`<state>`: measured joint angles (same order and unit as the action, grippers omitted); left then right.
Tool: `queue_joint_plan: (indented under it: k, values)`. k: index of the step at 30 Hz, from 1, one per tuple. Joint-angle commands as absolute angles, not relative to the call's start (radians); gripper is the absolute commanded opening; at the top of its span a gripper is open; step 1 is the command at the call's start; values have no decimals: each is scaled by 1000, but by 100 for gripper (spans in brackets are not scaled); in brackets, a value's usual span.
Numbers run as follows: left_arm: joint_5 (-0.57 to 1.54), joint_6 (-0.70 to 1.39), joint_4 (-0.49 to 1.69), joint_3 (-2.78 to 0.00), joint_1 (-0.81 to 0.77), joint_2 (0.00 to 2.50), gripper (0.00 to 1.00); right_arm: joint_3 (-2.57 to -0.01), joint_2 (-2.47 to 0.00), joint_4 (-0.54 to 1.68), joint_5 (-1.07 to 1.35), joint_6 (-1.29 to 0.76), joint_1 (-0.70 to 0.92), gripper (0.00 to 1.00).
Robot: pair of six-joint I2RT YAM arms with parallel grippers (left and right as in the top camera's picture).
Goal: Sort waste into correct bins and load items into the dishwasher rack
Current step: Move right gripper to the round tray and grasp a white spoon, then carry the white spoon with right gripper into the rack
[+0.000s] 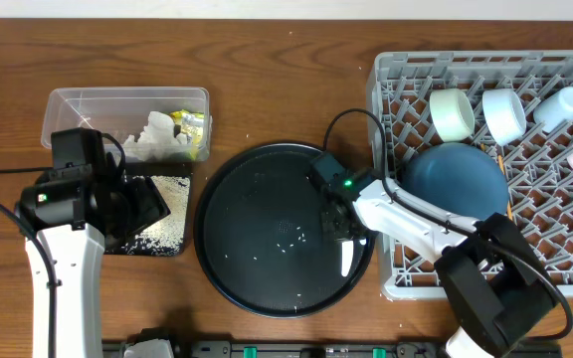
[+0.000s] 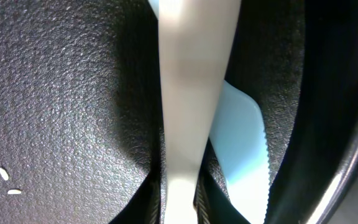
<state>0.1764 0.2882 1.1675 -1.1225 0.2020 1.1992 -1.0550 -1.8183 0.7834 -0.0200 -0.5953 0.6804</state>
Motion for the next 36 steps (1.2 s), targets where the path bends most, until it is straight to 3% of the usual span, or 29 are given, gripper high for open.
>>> queue_joint_plan:
  k: [1, 12, 24, 30, 36]
  values:
    - [171, 293, 1171, -1116, 206, 1203, 69, -1025, -1851, 771, 1, -602, 688, 12]
    - [171, 293, 1171, -1116, 206, 1203, 69, -1037, -1840, 777, 5, -601, 688, 1]
    - [171, 292, 1176, -1116, 206, 1203, 69, -1171, -1628, 867, -5, -511, 661, 1]
    - [171, 293, 1177, -1116, 207, 1203, 69, -1263, -1464, 964, -91, -419, 572, 1]
    - [171, 292, 1177, -1116, 206, 1203, 69, -1278, -1353, 1052, -179, -310, 384, 1]
